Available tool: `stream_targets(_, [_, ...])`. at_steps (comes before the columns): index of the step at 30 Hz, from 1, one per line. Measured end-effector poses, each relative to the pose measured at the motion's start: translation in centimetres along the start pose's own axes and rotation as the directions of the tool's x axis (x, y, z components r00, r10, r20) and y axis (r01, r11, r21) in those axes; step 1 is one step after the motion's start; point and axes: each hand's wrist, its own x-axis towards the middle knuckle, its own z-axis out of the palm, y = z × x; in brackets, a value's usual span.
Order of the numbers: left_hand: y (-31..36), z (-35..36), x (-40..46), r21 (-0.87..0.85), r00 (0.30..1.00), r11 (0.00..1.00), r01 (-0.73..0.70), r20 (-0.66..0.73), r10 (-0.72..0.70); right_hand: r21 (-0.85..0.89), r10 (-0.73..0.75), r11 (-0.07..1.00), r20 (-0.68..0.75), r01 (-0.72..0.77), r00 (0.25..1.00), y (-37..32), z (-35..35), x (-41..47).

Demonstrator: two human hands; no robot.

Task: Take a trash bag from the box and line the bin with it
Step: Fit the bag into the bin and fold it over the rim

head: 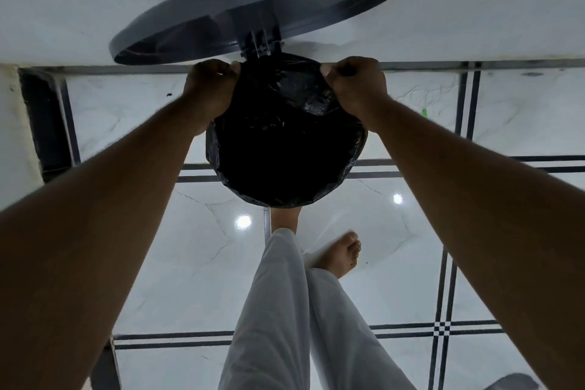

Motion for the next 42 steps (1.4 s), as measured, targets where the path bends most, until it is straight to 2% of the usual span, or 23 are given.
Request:
stream_targets(4, [0.0,-1.3,0.4,-0.049,0.997,0.999,-0.01,0.08,0.014,-0.013,0.004,1.0,0.069,-0.003,0.998,-0.3,-0.4,0.4])
stream_targets(7, [0.0,-1.8,0.5,0.005,0.991,1.0,-0.016,0.13,0.015,0.007,0.016,1.0,0.101,-0.017,0.995,-0.3,-0.5,0.6])
stream_targets(11, [0.6,-1.2,0.6,0.036,0.99,0.999,0.022,0.142,-0.027,0.067,0.107,0.99,0.175,-0.121,0.979,-0.5,-0.5,1.1])
stream_targets(14, [0.6,-1.0,0.6,0.121,0.986,0.993,-0.016,0.168,-0.004,0.059,0.123,0.989,0.19,-0.136,0.974,-1.0,-0.2,1.3])
stream_targets(17, [-0.4,-1.4,0.5,-0.053,0.971,0.996,-0.066,0.227,0.076,0.096,0.143,0.982,0.188,-0.163,0.972,-1.2,-0.4,1.2])
stream_targets(19, [-1.0,-1.5,0.5,-0.148,0.984,0.988,-0.04,0.168,0.065,0.158,0.139,0.973,0.183,-0.168,0.973,-0.9,-1.2,0.9])
stream_targets(22, [-1.8,-1.6,-0.3,-0.195,0.998,0.98,0.046,0.042,-0.039,0.243,0.128,0.956,0.148,-0.162,0.981,-0.7,-2.4,-0.7])
stream_targets(25, [-4.0,-1.7,-2.1,-0.331,0.98,0.936,0.125,-0.107,-0.169,0.321,0.171,0.933,0.006,-0.164,0.985,0.4,-2.3,-2.6])
stream_targets(28, [-6.3,-0.5,-4.5,-0.364,0.922,0.902,0.23,-0.216,-0.322,0.331,0.304,0.911,-0.141,-0.244,0.942,2.0,-1.3,-5.3])
stream_targets(31, [-7.9,1.0,-7.5,-0.517,0.835,0.772,0.37,-0.178,-0.52,0.399,0.45,0.851,-0.222,-0.34,0.865,3.2,0.1,-8.3])
stream_targets(33, [-8.4,1.7,-9.6,-0.666,0.735,0.558,0.495,-0.022,-0.678,0.47,0.542,0.781,-0.185,-0.411,0.82,4.0,1.2,-10.2])
stream_targets(34, [-8.6,2.0,-10.7,-0.718,0.687,0.414,0.56,0.122,-0.716,0.51,0.577,0.737,-0.133,-0.444,0.806,4.4,1.8,-11.0])
stream_targets(35, [-8.9,2.4,-11.7,-0.744,0.667,0.289,0.603,0.271,-0.694,0.546,0.605,0.687,-0.064,-0.479,0.794,4.8,2.3,-11.7])
stream_targets(37, [-9.3,3.0,-13.5,-0.767,0.697,0.123,0.63,0.488,-0.525,0.6,0.628,0.601,0.053,-0.528,0.776,5.2,3.1,-12.6])
stream_targets(38, [-9.4,3.3,-14.2,-0.774,0.716,0.094,0.626,0.522,-0.463,0.623,0.631,0.568,0.09,-0.538,0.771,5.3,3.4,-12.9])
stream_targets(39, [-9.5,3.6,-14.5,-0.778,0.731,0.117,0.618,0.513,-0.449,0.637,0.632,0.545,0.114,-0.545,0.766,5.4,3.5,-13.0])
stream_targets(42, [-9.1,4.0,-15.0,-0.757,0.761,0.255,0.601,0.444,-0.474,0.625,0.641,0.533,0.141,-0.57,0.754,5.0,3.6,-13.2])
